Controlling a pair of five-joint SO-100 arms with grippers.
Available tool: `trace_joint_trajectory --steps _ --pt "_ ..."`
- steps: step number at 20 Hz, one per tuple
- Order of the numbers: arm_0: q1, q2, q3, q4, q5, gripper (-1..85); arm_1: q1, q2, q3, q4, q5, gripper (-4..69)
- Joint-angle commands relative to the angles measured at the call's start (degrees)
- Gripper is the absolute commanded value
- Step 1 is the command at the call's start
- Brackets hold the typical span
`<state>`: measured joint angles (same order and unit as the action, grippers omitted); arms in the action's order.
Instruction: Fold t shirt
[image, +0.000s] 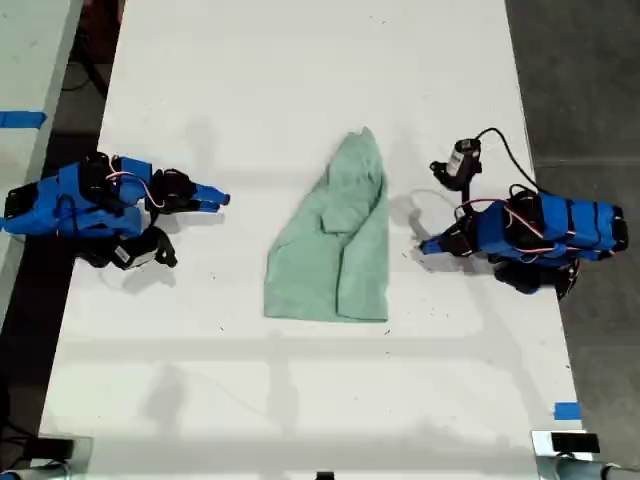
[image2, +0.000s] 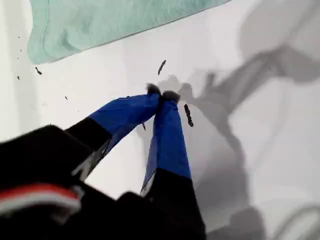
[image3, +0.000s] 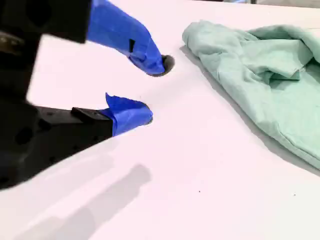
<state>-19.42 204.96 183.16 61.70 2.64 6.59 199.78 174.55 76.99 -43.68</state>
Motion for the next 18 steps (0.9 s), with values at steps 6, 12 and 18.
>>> trace_joint_trajectory --steps 6,12,18 --pt "-14.0 0.4 0.5 0.9 -4.5 0.4 -0.4 0.9 3.1 0.3 -1.8 1.1" --pt "-11.1 0.4 -0.8 0.4 -5.4 -0.1 -0.4 0.9 3.1 0.3 -1.8 1.1" --pt "0.5 -39.8 -31.1 -3.9 -9.8 5.8 -0.4 0.9 3.1 0.3 -1.8 1.1"
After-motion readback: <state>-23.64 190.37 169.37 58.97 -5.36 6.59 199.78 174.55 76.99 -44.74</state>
